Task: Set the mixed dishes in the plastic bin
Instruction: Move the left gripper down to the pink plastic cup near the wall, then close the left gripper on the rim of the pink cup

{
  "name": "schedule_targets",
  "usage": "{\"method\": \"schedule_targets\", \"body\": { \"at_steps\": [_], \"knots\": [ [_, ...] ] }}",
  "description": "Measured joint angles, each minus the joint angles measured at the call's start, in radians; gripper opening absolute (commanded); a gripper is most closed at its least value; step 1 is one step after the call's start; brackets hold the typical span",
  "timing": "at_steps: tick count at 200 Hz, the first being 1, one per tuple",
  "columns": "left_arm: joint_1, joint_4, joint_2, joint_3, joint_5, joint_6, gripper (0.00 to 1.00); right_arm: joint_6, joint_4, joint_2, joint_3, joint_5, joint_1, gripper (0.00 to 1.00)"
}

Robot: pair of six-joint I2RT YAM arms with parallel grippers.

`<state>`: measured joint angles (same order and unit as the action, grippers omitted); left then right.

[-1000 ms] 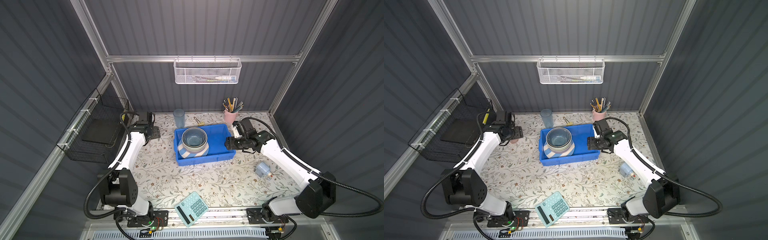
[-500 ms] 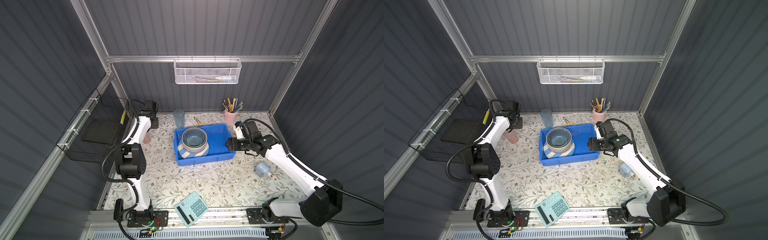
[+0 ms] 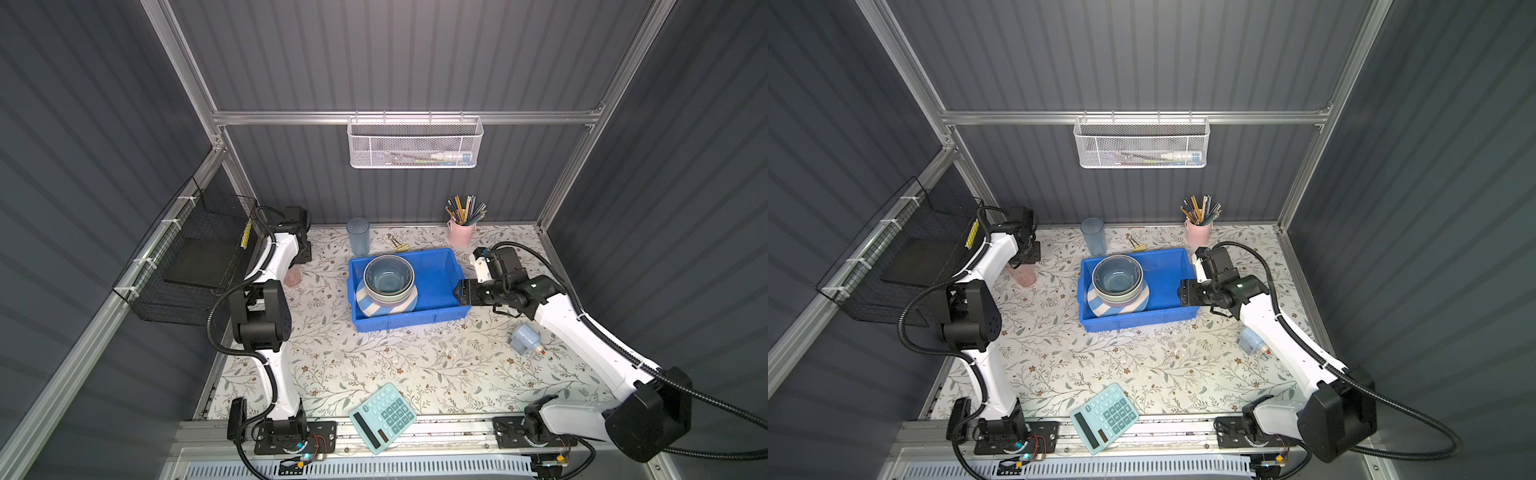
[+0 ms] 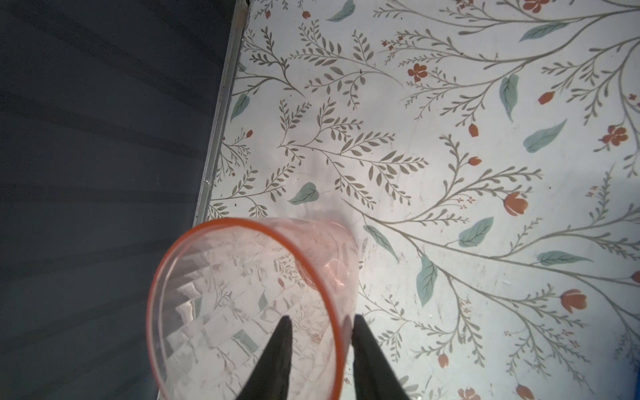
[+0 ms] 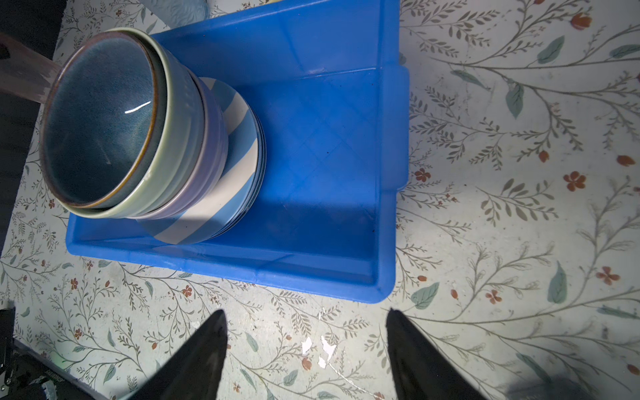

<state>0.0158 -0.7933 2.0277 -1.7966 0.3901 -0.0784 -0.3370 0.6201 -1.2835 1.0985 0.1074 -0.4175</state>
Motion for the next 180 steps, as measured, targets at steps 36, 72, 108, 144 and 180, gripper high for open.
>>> {"method": "schedule_targets", "body": {
  "at_steps": [36, 72, 108, 144, 180],
  "knots": [
    [0.000, -0.008, 0.000, 0.000, -0.026, -0.003, 0.13, -0.003, -0.004, 0.000, -0.003, 0.002, 0.000, 0.73],
    [0.000, -0.036, 0.000, 0.001, -0.096, -0.005, 0.04, -0.004, -0.006, 0.000, -0.015, 0.002, 0.000, 0.73],
    [-0.001, -0.049, -0.017, 0.006, -0.177, -0.005, 0.03, -0.004, -0.007, 0.000, -0.016, 0.002, 0.000, 0.73],
    [-0.002, -0.094, -0.058, 0.023, -0.335, -0.010, 0.04, -0.004, -0.007, 0.000, -0.016, 0.002, 0.000, 0.73],
    [0.013, -0.151, -0.106, 0.051, -0.461, -0.011, 0.07, -0.005, -0.007, 0.000, -0.016, 0.003, 0.000, 0.73]
  ]
}}
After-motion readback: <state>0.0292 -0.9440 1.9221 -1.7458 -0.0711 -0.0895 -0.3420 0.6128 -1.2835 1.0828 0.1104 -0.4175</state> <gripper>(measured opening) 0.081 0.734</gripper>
